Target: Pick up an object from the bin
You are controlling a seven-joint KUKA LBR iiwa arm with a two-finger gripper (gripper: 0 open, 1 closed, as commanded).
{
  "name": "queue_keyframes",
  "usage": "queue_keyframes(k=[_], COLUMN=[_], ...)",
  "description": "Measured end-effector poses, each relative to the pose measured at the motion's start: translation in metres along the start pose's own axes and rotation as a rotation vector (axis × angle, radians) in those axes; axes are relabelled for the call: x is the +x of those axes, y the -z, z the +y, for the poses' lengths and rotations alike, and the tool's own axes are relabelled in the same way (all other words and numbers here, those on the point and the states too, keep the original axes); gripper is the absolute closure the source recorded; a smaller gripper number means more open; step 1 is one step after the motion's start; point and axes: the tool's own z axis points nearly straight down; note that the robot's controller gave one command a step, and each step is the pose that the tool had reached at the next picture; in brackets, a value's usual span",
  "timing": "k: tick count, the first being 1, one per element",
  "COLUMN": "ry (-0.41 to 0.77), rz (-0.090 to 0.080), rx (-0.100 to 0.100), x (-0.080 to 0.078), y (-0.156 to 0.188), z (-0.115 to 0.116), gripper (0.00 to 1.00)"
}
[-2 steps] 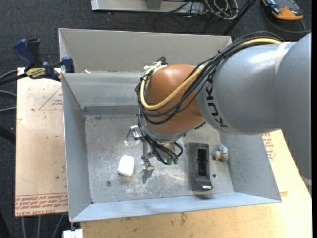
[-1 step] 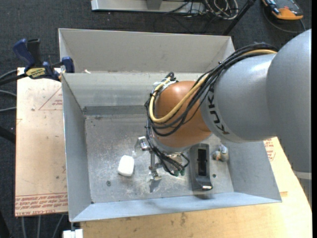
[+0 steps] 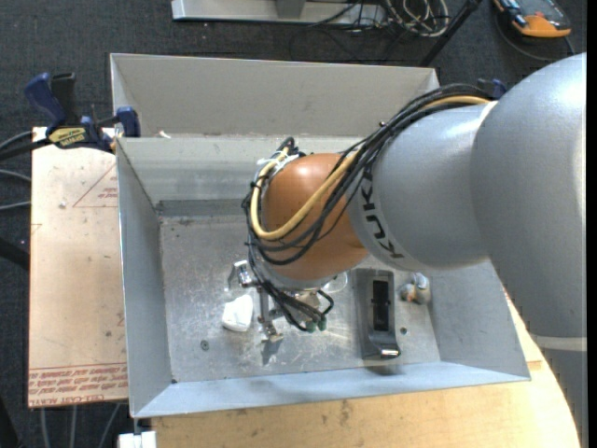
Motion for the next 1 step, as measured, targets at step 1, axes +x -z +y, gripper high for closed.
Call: queue_keyframes(k=[1], ry=[0.156], rz=[-0.004], rx=[-0.001], x=[-0.0162], y=[-0.0133], z=[0.0052], gripper=[0.00])
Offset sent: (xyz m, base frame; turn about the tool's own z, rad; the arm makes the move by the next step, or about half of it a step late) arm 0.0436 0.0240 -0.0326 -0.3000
